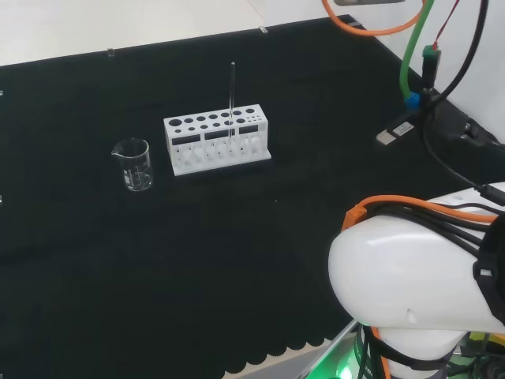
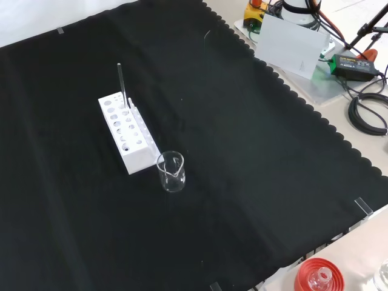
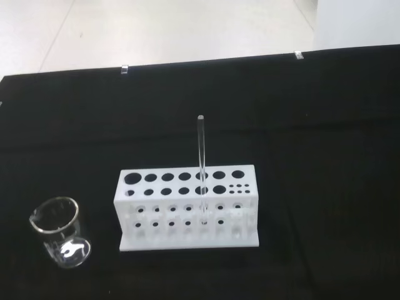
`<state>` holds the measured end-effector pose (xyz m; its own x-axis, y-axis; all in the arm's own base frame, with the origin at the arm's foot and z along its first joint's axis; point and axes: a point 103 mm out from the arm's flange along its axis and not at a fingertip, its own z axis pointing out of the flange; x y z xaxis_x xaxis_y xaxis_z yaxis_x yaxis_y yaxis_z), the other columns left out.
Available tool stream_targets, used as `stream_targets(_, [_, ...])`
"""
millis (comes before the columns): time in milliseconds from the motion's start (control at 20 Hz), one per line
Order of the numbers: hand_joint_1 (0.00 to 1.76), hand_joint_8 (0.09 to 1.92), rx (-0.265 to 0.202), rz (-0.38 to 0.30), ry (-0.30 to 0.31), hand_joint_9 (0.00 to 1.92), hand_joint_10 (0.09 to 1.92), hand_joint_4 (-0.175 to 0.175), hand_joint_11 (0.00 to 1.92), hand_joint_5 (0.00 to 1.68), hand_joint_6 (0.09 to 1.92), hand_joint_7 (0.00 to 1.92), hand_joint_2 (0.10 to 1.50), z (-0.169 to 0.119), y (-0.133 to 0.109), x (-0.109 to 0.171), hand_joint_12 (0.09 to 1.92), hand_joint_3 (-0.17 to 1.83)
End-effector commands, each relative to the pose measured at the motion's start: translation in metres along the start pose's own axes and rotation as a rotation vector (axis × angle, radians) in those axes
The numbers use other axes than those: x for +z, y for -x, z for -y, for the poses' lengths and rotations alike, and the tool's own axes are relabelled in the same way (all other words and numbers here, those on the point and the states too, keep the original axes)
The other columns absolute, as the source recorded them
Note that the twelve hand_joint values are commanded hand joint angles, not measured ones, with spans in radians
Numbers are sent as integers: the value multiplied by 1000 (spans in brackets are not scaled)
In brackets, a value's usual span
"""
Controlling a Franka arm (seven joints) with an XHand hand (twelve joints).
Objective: Take the glass rod from the white test tube rack.
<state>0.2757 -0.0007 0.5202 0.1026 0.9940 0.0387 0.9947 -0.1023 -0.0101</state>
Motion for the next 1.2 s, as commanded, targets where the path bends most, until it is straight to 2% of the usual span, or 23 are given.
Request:
stream_targets(50, [187, 87, -31, 20, -3, 0, 416, 114, 0, 0, 87, 29, 914, -33, -17, 6, 1234, 139])
stream_targets(200, [209, 87, -38, 19, -12, 0, 550, 104, 0, 0, 87, 68, 907, -46, -24, 8, 1335, 130])
stream_targets(350, [218, 87, -73, 25, -31, 0, 610, 100, 0, 0, 87, 86, 905, -58, -29, 13, 1381, 127])
stream_targets(500, [227, 87, -72, 14, -41, 0, 691, 95, 0, 17, 87, 110, 903, -70, -31, 18, 1420, 124])
stream_targets(550, [231, 87, -41, 23, -53, 0, 719, 93, 0, 25, 87, 117, 903, -74, -28, 20, 1433, 123])
stream_targets(650, [234, 101, -38, 21, -64, 0, 761, 89, 0, 39, 87, 128, 903, -83, -29, 24, 1453, 122])
stream_targets(900, [239, 151, -90, -4, -79, 0, 827, 83, 0, 59, 87, 131, 905, -103, -34, 35, 1481, 120])
stream_targets(1200, [254, 489, -130, -17, -114, 0, 913, 79, 0, 83, 87, 17, 911, -125, -31, 54, 1511, 118])
